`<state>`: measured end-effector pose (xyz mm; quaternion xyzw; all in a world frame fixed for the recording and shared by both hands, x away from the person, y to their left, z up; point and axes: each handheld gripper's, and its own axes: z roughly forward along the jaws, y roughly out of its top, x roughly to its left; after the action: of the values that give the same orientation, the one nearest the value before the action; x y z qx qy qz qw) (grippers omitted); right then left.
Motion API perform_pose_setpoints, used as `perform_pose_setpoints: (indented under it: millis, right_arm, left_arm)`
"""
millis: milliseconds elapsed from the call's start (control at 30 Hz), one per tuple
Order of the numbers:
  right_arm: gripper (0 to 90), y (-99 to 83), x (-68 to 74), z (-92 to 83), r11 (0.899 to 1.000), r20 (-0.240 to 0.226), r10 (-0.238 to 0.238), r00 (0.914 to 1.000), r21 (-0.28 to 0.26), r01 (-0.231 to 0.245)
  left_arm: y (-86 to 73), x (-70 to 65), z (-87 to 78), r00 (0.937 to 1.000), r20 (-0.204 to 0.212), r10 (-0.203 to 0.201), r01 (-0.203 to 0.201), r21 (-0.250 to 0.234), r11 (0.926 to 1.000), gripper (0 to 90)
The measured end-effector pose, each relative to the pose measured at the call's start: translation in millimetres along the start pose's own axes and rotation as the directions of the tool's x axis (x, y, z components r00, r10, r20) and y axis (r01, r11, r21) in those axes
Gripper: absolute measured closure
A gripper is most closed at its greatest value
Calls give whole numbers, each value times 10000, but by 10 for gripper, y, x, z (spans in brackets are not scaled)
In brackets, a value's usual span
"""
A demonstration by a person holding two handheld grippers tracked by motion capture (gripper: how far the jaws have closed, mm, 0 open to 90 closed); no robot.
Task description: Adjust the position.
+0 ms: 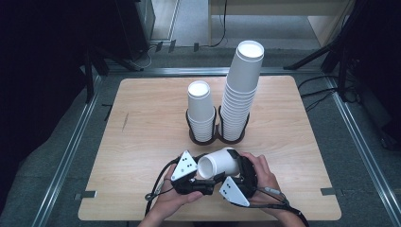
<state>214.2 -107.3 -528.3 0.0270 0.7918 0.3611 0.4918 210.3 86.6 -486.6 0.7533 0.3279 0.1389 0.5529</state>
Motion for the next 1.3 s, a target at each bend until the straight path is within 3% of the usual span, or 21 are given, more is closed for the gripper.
perform_pose_setpoints:
  millis: [567,867,1033,1300]
  right_arm:
    - [115,-24,2,7,9999,-41,-135,9999,-23,135]
    - [86,-20,13,15,9999,-40,44,10000,157,-43]
    - [42,-21,3,5,9995,-44,229,9997,223,-228]
    - [5,-18,-38,-23,9988,54,437,9990,202,-438]
  left_arm:
    - [-12,18,20,9999,82,-141,141,91,9999,210]
    - [-22,17,27,9998,59,-206,206,37,9998,222]
    - [-34,3,28,9994,-357,46,-43,106,9999,224]
    - [-42,74,8,9970,-645,-417,417,-11,9991,225]
